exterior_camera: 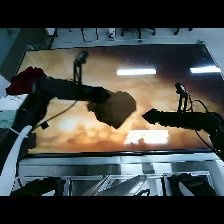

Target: Fold the shirts.

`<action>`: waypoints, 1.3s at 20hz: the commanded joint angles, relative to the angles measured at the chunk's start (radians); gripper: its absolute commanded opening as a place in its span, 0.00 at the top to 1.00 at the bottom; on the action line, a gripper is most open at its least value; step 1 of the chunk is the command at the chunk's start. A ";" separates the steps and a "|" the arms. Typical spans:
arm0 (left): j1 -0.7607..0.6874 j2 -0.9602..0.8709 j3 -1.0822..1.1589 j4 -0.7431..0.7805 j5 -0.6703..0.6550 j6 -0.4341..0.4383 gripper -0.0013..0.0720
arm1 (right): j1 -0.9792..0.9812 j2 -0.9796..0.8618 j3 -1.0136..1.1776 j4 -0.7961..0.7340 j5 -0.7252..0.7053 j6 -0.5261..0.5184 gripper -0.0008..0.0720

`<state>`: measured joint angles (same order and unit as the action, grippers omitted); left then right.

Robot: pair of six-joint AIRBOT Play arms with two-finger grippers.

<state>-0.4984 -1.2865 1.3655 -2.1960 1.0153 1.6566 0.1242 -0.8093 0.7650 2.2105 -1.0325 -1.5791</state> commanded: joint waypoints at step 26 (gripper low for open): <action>0.124 -0.634 0.158 -0.127 -0.088 -0.049 0.08 | -0.155 -0.285 -0.301 0.077 -0.010 -0.232 0.19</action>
<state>-0.3546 -1.8050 1.4204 -2.2921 0.9218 1.5986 -0.1314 -1.0344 0.5026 2.2360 -1.1614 -1.8008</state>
